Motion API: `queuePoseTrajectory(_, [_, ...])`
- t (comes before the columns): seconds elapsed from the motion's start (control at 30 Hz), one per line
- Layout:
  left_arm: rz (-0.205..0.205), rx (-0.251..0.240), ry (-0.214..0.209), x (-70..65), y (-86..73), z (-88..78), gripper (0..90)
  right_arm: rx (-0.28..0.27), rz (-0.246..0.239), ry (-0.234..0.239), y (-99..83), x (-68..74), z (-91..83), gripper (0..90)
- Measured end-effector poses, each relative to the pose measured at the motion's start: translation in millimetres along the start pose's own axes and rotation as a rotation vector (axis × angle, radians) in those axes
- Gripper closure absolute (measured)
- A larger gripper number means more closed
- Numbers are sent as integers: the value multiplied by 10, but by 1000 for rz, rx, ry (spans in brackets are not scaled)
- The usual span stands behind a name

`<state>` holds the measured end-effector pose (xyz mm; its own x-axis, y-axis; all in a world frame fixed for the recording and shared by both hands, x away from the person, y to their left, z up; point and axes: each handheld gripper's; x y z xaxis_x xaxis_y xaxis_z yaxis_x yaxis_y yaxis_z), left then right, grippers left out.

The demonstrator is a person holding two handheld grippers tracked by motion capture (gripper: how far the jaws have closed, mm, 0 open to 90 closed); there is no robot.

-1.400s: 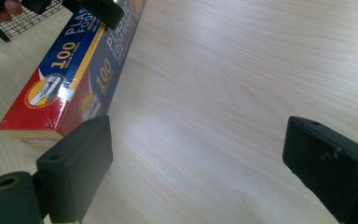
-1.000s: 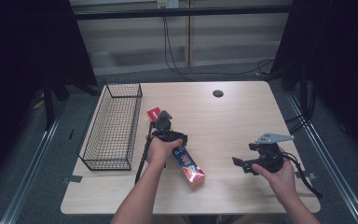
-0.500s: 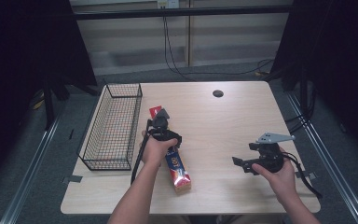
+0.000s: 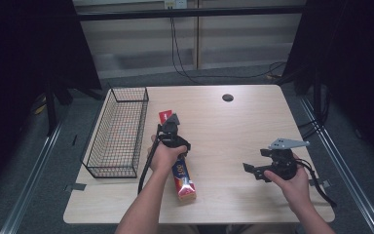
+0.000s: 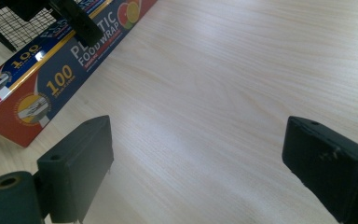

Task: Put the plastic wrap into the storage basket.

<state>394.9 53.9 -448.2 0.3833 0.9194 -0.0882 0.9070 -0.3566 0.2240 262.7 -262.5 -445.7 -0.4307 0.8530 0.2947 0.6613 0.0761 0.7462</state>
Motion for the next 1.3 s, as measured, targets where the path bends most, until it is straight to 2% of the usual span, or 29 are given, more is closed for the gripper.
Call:
queuePoseTrajectory(0.03, [0, 0, 0, 0, 0, 0, 360, 0, 0, 0, 0, 0, 0, 84])
queuePoseTrajectory(0.07, [32, 12, -10, -13, -2, -12, 370, -5, 2, 3, 4, -2, -3, 84])
queuePoseTrajectory(0.17, [22, -8, 1, -33, -10, 0, 381, -6, 2, 3, 7, -6, -2, 84])
queuePoseTrajectory(0.2, [32, -10, 16, -42, -12, 6, 375, -9, 3, 4, 9, -8, -3, 84])
queuePoseTrajectory(0.27, [35, -9, 18, -54, -12, 12, 362, -10, 4, 3, 9, -9, -4, 84])
queuePoseTrajectory(0.3, [16, -16, 4, -38, -14, 39, 357, -9, 4, 3, 9, -10, -3, 84])
queuePoseTrajectory(0.4, [-6, -6, -18, -13, -13, 77, 344, -4, 3, 3, 6, -4, 2, 84])
queuePoseTrajectory(0.57, [-36, 12, -11, -18, 7, 102, 357, -6, 6, 2, 9, -11, 2, 84])
queuePoseTrajectory(0.63, [-25, 18, 9, -35, 15, 94, 381, -6, 8, 3, 9, -11, 2, 84])
queuePoseTrajectory(0.7, [-19, 21, 10, -36, 23, 83, 403, -10, 8, 7, 12, -9, -6, 84])
queuePoseTrajectory(0.77, [-25, 29, -22, -8, 34, 64, 420, -13, 5, 5, 14, -13, -14, 84])
queuePoseTrajectory(0.8, [-13, 36, -31, 5, 39, 56, 420, -13, 5, 5, 14, -13, -14, 84])
queuePoseTrajectory(0.83, [17, 55, -20, -9, 44, 46, 429, -16, 4, 7, 18, -18, -21, 84])
queuePoseTrajectory(0.9, [11, 61, -29, -5, 47, 34, 430, -19, 3, 9, 19, -20, -21, 84])
queuePoseTrajectory(0.97, [0, 63, -59, 16, 55, 10, 432, -19, 4, 6, 21, -25, -18, 84])
queuePoseTrajectory(1.0, [11, 73, -62, 29, 61, -8, 432, -18, 4, 6, 21, -26, -16, 84])
queuePoseTrajectory(1.1, [29, 91, -47, 45, 69, -52, 432, -20, 3, 7, 21, -25, -17, 84])
queuePoseTrajectory(1.2, [26, 89, -65, 75, 67, -106, 432, -19, 2, 8, 20, -24, -16, 84])
queuePoseTrajectory(1.23, [49, 95, -49, 81, 70, -141, 433, -15, 0, 7, 19, -22, -12, 84])
queuePoseTrajectory(1.3, [60, 102, -39, 88, 71, -155, 435, -14, 0, 9, 19, -21, -11, 84])
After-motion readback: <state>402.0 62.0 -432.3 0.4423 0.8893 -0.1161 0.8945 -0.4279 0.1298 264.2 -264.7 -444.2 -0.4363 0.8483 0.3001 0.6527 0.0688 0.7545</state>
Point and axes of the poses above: each handheld gripper's, and its own axes: z roughly forward along the jaws, y roughly out of its top, x roughly to its left, and after that the axes turned 10 degrees about z, right-handed
